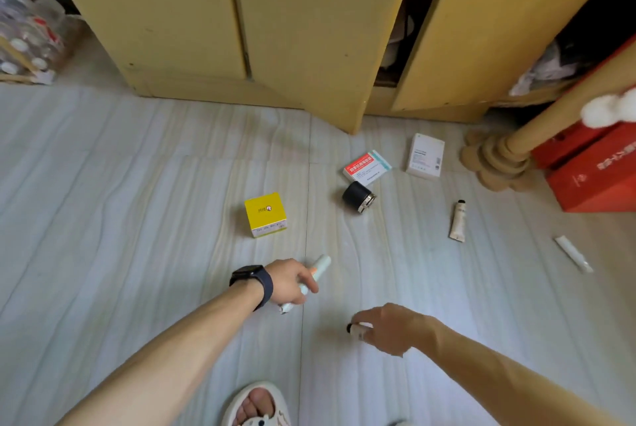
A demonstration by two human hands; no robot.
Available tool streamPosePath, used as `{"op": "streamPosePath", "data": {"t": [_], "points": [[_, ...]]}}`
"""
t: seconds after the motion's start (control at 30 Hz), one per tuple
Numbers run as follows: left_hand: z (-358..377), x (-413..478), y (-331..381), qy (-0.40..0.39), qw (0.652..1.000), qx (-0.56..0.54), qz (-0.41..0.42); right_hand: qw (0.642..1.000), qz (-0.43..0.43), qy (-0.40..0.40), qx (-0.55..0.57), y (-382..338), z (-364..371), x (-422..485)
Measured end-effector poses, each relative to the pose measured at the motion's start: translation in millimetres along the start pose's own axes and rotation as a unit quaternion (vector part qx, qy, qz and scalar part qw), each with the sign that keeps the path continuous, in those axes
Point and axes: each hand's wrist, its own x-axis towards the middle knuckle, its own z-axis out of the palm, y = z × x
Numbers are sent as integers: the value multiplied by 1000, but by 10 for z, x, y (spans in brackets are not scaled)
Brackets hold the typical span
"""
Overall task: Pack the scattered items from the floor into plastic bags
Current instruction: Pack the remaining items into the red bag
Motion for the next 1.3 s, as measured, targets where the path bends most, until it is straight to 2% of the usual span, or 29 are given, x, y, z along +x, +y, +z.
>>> {"op": "streamPosePath", "data": {"t": [0.07,0.1,0.17,0.23,0.3,0.4,0.57,0.67,0.73,0.8,0.93,0.97,1.0,1.03,1.07,1.1,1.13,1.17,1.23,1.3], "points": [[-109,-253,169,-33,999,-38,13,995,14,-21,94,38,-48,-405],[-152,-405,290,-34,999,-31,21,991,14,-7,132,67,-43,-638],[-195,-682,551,-17,999,21,41,978,1,57,202,123,12,-1110],[-219,-930,845,6,994,84,67,949,-20,126,289,184,149,-1535],[-191,-1161,1228,23,985,135,102,898,-40,198,391,296,418,-1958],[-8,-1328,1773,35,974,169,147,800,-50,304,514,463,935,-2463],[759,-1362,2648,14,955,194,226,651,16,399,646,688,1926,-2913],[1450,-1342,3017,-39,941,198,272,565,115,467,670,848,2489,-3017],[1895,-1311,3149,-63,924,232,299,509,165,491,687,939,2823,-2994],[2311,-1266,3220,-79,901,287,315,468,215,487,705,1027,3098,-2937],[2907,-1141,3238,-141,885,319,309,415,258,454,745,1137,3354,-2900],[2998,-1119,3232,-153,883,316,311,433,261,442,741,1162,3378,-2899],[3071,-1096,3225,-164,880,312,318,465,264,433,726,1199,3414,-2877],[3122,-1081,3203,-172,873,317,327,517,276,421,692,1224,3464,-2842],[3150,-1064,3157,-166,864,337,336,585,295,404,639,1247,3510,-2813],[3165,-1039,3093,-132,847,379,350,668,323,375,556,1290,3589,-2794],[3167,-1009,3020,-80,816,438,368,738,359,333,464,1339,3682,-2767],[3163,-982,2931,-32,776,498,385,782,392,287,390,1383,3793,-2748],[3129,-944,2780,24,715,575,397,804,434,221,341,1424,3896,-2804],[3025,-933,2681,36,690,620,371,810,436,210,331,1454,3955,-2865]]}}
